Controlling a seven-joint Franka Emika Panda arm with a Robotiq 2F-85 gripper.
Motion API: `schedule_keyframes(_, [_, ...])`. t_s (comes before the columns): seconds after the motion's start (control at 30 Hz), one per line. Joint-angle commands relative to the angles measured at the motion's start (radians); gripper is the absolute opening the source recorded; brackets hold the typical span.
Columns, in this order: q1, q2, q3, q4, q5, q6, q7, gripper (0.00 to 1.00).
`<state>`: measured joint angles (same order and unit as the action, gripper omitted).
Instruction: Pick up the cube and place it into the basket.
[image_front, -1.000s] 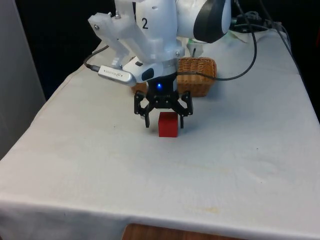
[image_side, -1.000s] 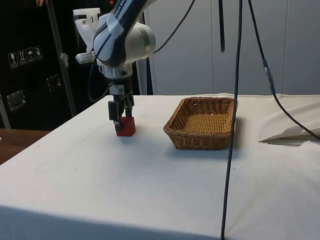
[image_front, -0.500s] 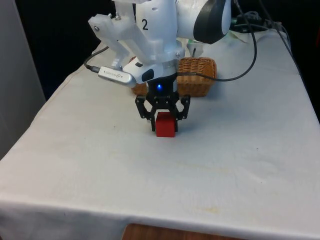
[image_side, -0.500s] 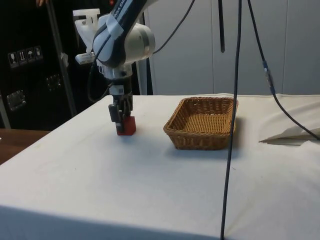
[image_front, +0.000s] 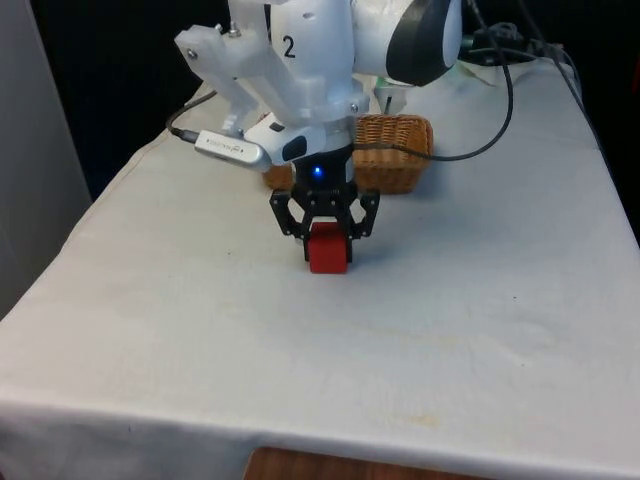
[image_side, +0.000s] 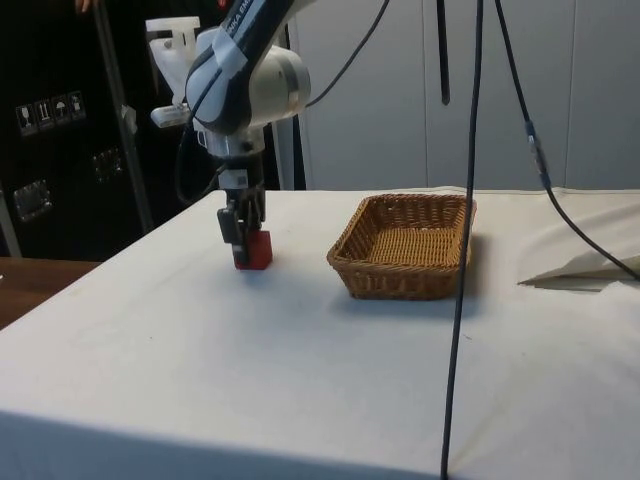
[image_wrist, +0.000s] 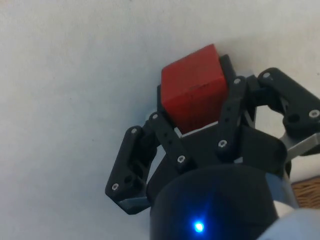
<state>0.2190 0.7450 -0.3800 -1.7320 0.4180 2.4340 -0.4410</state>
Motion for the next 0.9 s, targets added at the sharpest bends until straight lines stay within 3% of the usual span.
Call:
schedule_keyframes(0.0, [0.007,-0.021,-0.009,-0.016,-0.006,-0.005,0.005,0.02])
schedule_keyframes(0.2, [0.018,-0.088,-0.025,-0.066,-0.017,-0.022,0.008,0.02])
schedule_keyframes(0.23, [0.01,-0.083,-0.016,-0.06,-0.011,-0.022,0.001,0.02])
schedule_keyframes(0.27, [0.019,-0.101,-0.026,-0.077,-0.02,-0.024,0.008,0.02])
schedule_keyframes(0.47, [0.023,-0.167,-0.031,-0.134,-0.036,-0.026,0.009,0.02])
schedule_keyframes(0.5, [0.015,-0.164,-0.022,-0.13,-0.028,-0.024,0.001,0.02])
schedule_keyframes(0.53, [0.025,-0.191,-0.033,-0.154,-0.041,-0.026,0.009,0.02])
schedule_keyframes(0.73, [0.028,-0.271,-0.036,-0.226,-0.06,-0.021,0.009,0.02])
schedule_keyframes(0.77, [0.019,-0.261,-0.026,-0.215,-0.049,-0.024,0.001,0.02])
schedule_keyframes(0.8, [0.028,-0.283,-0.035,-0.236,-0.062,-0.02,0.009,0.02])
schedule_keyframes(0.87, [0.027,-0.302,-0.034,-0.254,-0.066,-0.017,0.009,0.02])
